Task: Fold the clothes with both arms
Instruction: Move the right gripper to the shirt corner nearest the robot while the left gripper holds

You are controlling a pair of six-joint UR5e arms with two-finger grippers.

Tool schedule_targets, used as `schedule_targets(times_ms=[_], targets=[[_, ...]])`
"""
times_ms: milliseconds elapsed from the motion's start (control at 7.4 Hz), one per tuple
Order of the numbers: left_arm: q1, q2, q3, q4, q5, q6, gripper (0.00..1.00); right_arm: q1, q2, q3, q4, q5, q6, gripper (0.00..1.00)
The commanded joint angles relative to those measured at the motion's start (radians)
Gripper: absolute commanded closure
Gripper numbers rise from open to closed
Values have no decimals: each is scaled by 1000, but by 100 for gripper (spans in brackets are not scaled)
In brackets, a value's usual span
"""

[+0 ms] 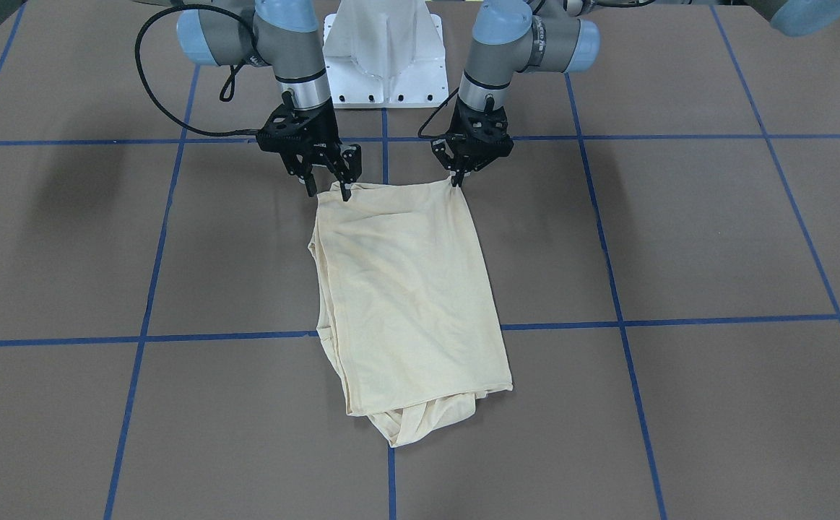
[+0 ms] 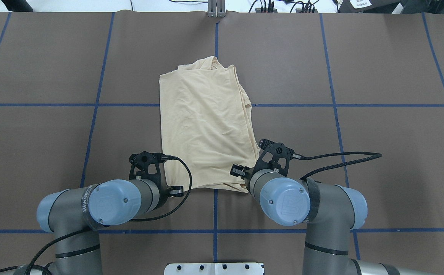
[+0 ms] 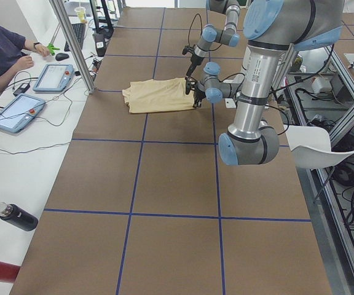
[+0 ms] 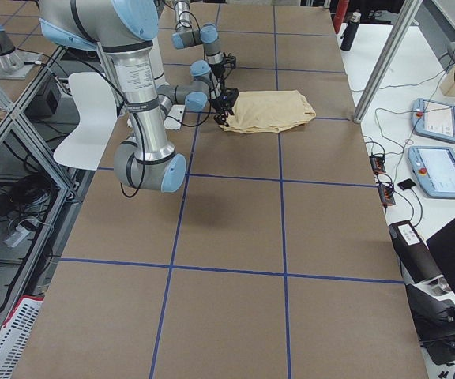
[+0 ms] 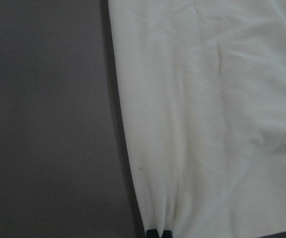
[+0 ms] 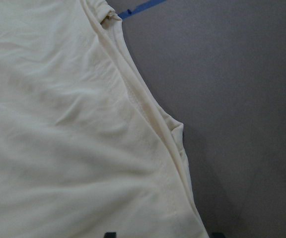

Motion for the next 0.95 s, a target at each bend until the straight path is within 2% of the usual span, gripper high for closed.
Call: schedule_targets(times_ms=[0,810], targets=[[0,1,1,0,3,-2,100,-24,10,1,-42,-14,174,39],[0,-2,2,-3,0,0,100,-61,30,-44,-44,-66,241,39]])
